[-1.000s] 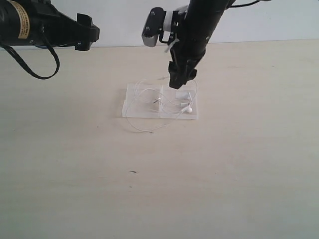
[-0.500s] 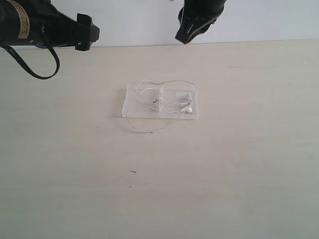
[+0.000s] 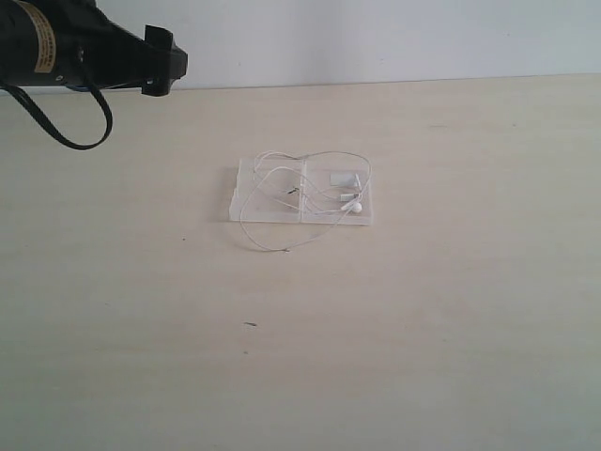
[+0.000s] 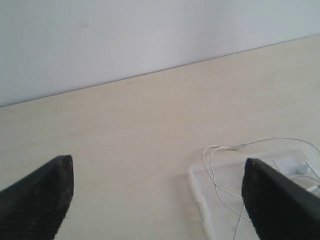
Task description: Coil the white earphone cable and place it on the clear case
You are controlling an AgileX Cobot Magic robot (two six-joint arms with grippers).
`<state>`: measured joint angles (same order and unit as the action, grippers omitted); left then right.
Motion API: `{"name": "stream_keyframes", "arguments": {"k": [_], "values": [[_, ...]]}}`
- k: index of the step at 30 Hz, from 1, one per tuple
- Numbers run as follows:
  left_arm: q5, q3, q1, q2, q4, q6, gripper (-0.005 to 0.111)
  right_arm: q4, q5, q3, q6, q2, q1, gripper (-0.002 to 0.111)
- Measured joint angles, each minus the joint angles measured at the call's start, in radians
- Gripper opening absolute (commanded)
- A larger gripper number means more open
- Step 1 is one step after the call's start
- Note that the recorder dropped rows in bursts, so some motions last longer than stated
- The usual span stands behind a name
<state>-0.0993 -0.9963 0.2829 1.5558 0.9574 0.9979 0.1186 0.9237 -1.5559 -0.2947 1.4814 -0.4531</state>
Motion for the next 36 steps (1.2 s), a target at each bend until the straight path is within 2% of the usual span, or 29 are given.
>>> {"name": "stream_keyframes", "arguments": {"k": [7,13,23,36], "values": [[0.0,0.0,0.0,0.0,0.0,0.0,0.087,0.174,-0.149,0.34,-0.14,-0.254,0.0,0.0],[0.0,0.0,0.0,0.0,0.0,0.0,0.087,0.21,-0.153,0.536,-0.133,-0.459,0.0,0.0],[0.0,0.0,0.0,0.0,0.0,0.0,0.087,0.215,-0.082,0.577,-0.121,-0.626,0.0,0.0],[0.0,0.0,0.0,0.0,0.0,0.0,0.087,0.219,-0.076,0.577,-0.121,-0.659,0.0,0.0]]}}
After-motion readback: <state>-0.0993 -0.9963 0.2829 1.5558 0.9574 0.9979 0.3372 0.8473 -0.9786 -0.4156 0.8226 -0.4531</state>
